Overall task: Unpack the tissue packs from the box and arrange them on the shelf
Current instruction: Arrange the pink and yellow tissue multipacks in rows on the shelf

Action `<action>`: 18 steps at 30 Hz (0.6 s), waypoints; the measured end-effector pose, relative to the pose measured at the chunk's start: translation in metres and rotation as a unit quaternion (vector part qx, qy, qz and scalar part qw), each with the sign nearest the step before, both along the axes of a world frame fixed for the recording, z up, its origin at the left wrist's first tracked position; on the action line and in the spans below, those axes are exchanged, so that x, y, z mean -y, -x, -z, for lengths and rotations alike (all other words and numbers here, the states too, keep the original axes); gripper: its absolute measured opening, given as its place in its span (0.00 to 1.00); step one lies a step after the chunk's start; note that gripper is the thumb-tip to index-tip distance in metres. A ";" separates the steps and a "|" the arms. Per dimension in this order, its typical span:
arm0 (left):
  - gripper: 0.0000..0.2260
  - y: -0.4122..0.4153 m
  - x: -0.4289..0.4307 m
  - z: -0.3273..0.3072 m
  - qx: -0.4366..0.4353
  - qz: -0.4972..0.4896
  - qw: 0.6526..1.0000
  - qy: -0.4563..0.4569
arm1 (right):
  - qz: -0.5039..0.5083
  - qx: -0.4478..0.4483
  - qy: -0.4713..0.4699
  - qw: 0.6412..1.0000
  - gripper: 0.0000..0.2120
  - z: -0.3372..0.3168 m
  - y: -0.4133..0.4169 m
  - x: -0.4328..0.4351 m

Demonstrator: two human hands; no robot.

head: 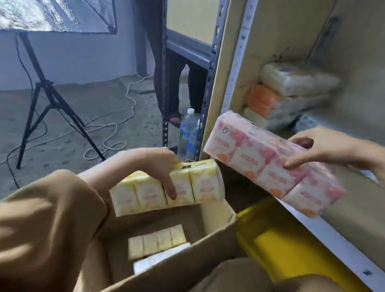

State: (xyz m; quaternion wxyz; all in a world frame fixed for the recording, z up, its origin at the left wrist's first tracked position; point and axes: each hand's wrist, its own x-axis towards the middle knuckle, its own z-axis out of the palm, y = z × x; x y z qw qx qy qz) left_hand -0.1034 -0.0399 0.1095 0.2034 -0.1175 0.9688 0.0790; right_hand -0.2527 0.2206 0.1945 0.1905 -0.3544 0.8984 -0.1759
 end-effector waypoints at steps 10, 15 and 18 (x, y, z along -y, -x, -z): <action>0.33 0.102 -0.091 -0.090 -0.062 0.156 0.985 0.044 | 0.157 -0.094 -0.027 0.983 0.54 -0.033 0.019 -0.176; 0.34 0.147 -0.141 -0.097 -0.083 0.221 0.969 0.078 | 0.229 -0.114 -0.096 0.962 0.53 -0.018 0.011 -0.232; 0.36 0.165 -0.168 -0.092 -0.089 0.252 0.960 0.077 | 0.274 -0.093 -0.110 0.951 0.59 -0.006 0.013 -0.259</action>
